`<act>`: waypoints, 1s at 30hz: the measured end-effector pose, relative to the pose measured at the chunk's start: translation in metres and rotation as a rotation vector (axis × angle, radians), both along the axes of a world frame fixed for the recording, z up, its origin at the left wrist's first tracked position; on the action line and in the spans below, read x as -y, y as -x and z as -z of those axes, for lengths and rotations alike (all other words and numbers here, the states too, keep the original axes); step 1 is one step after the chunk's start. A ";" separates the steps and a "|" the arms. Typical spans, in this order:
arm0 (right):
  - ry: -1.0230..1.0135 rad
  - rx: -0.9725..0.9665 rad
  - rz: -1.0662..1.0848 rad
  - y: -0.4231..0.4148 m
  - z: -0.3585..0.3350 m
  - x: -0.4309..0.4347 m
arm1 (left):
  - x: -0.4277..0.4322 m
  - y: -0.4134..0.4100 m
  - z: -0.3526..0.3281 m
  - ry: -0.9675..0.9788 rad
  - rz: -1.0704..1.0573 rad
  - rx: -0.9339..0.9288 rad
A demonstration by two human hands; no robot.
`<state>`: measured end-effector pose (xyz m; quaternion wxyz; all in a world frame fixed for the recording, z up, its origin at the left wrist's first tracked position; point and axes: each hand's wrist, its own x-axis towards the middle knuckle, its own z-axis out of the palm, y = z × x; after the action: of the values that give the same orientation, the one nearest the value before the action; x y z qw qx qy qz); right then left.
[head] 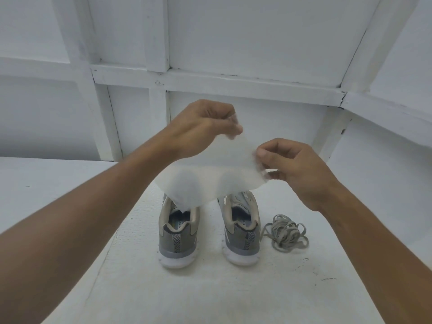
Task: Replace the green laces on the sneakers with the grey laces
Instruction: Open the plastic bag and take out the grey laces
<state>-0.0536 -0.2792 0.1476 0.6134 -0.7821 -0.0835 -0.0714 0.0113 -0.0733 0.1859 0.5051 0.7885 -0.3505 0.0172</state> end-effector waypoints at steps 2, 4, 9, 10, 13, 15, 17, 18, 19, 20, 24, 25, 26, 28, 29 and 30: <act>0.032 0.027 0.012 0.000 -0.001 -0.001 | 0.001 0.002 0.001 -0.023 0.003 -0.003; 0.056 0.045 0.013 -0.001 0.000 -0.001 | 0.001 0.002 0.000 -0.023 -0.025 0.008; 0.088 0.112 0.052 -0.003 -0.001 -0.004 | 0.004 0.004 0.000 -0.024 -0.054 0.021; 0.096 0.128 0.060 -0.004 -0.001 -0.004 | 0.005 0.005 0.000 -0.036 -0.057 0.019; 0.113 0.135 0.046 -0.006 -0.003 -0.004 | 0.008 0.007 0.000 -0.065 -0.055 -0.023; 0.127 0.127 0.043 -0.005 -0.003 -0.005 | 0.008 0.006 0.000 -0.057 -0.039 -0.039; 0.129 0.118 0.049 -0.003 -0.002 -0.005 | 0.007 0.005 0.001 -0.048 -0.028 -0.045; 0.129 0.104 0.044 -0.002 0.000 -0.004 | 0.006 0.004 0.001 -0.036 -0.036 -0.046; 0.138 0.085 0.036 -0.001 0.002 -0.003 | 0.005 0.003 0.002 -0.011 -0.050 -0.049; 0.154 0.065 0.031 0.000 0.005 -0.001 | 0.003 0.003 0.003 0.025 -0.061 -0.055; 0.015 -0.004 0.075 0.002 0.021 0.011 | -0.004 -0.002 0.004 0.119 -0.085 -0.100; -0.063 -0.018 0.079 0.003 0.024 0.013 | -0.006 -0.003 0.005 0.125 -0.085 -0.110; -0.121 -0.026 0.080 0.003 0.025 0.014 | -0.008 -0.004 0.006 0.125 -0.085 -0.119; -0.172 -0.022 0.075 0.003 0.027 0.014 | -0.010 -0.004 0.007 0.120 -0.081 -0.135; -0.182 -0.013 0.068 0.003 0.027 0.013 | -0.010 -0.004 0.007 0.123 -0.078 -0.142; -0.189 -0.006 0.063 0.003 0.026 0.012 | -0.009 -0.003 0.008 0.128 -0.076 -0.149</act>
<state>-0.0567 -0.2911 0.1213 0.6823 -0.7231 -0.0501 -0.0959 0.0146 -0.0641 0.1782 0.5782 0.7664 -0.2799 0.0001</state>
